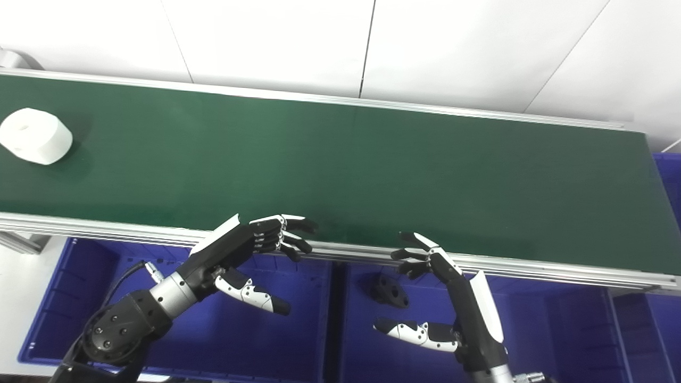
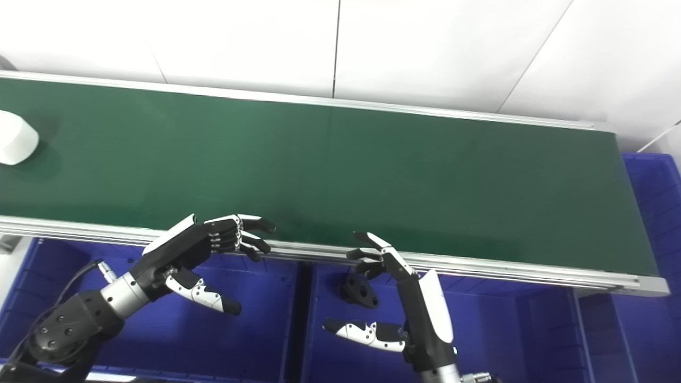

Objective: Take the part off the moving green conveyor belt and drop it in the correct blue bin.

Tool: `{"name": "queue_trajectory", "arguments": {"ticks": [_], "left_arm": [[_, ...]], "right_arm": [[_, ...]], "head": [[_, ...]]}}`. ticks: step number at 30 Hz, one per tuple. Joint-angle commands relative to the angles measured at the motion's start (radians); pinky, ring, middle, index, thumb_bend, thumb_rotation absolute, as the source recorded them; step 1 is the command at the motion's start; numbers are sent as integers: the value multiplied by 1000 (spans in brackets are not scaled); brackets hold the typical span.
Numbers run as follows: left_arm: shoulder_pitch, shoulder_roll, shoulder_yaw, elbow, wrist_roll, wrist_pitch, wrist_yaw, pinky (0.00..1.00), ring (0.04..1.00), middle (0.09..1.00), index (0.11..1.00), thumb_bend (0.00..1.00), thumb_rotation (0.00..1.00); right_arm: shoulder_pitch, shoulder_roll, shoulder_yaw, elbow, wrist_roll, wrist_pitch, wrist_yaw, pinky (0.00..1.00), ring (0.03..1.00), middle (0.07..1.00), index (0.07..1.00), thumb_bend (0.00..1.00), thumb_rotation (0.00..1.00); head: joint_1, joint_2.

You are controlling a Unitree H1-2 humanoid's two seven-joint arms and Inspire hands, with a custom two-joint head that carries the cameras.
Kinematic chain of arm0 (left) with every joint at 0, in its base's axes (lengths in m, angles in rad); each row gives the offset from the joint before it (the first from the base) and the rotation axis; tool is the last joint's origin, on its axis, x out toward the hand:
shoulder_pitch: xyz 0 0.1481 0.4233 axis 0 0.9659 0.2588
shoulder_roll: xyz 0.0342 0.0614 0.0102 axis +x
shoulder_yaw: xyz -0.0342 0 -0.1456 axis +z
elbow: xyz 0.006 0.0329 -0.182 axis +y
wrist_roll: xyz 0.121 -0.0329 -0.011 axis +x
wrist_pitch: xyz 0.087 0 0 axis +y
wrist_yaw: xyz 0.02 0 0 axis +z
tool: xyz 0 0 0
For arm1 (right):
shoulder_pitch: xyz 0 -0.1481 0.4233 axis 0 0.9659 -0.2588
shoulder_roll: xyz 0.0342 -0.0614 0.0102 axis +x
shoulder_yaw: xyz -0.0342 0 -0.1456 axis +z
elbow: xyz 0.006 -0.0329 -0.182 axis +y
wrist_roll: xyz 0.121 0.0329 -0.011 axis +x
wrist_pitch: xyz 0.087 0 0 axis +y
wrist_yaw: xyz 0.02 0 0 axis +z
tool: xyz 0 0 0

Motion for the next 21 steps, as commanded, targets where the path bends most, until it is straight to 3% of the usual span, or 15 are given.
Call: {"name": "queue_trajectory", "arguments": {"ticks": [1,21], "left_arm": [[-9,9,9,-31,-9,-19,7,633,718,835,796,784,0],[-3,10,9,-39,-5,-13,9,631,714,842,798,784,0]], "right_arm": [[3,0,2,-27,7,-39,2,555,600,693,822,719,288],[15,4,3,-26,-2,-45,-1,559,604,693,823,716,292]], "head": [[1,-1],[1,-2]]}}
